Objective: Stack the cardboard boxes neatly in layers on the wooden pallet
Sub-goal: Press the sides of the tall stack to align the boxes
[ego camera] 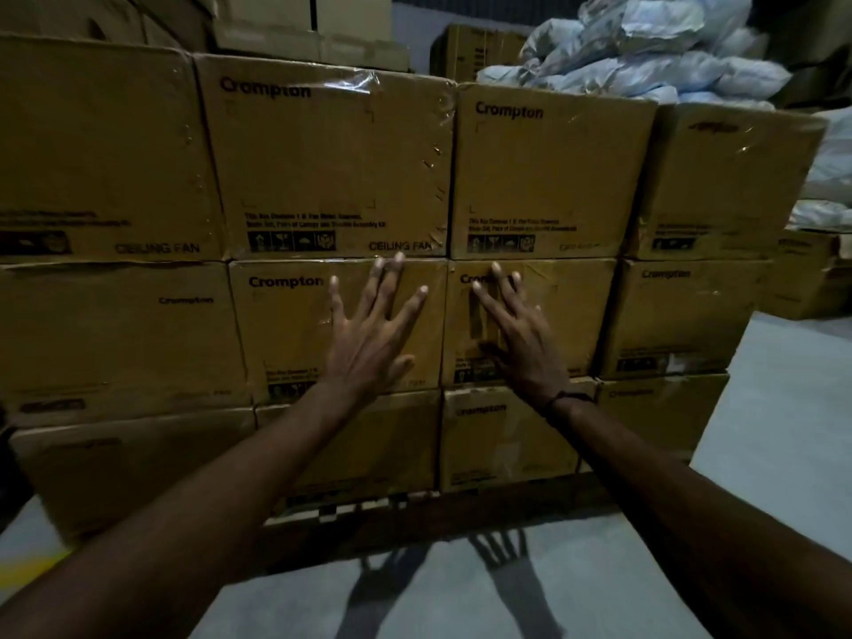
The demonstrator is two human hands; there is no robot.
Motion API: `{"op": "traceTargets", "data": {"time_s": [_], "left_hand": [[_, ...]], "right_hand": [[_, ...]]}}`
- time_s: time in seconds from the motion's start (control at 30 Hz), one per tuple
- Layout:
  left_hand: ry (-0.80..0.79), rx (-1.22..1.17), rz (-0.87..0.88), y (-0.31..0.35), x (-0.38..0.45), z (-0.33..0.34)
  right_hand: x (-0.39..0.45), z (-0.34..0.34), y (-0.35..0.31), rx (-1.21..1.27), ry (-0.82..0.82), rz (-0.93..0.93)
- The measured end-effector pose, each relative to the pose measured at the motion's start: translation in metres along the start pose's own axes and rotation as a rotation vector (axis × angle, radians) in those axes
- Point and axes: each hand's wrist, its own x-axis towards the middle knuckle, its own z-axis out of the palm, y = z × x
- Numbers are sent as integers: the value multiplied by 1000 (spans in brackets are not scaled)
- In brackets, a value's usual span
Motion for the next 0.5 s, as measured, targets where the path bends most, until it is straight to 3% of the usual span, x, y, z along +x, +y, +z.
{"op": "traceTargets", "data": {"time_s": [0.13,0.5], "left_hand": [[-59,3,39,8,-15,18],[-13,29,53,8,-15,29]], "right_hand": [[-43,23,13,-12,-125,19],[-49,52,14,28,20,39]]}}
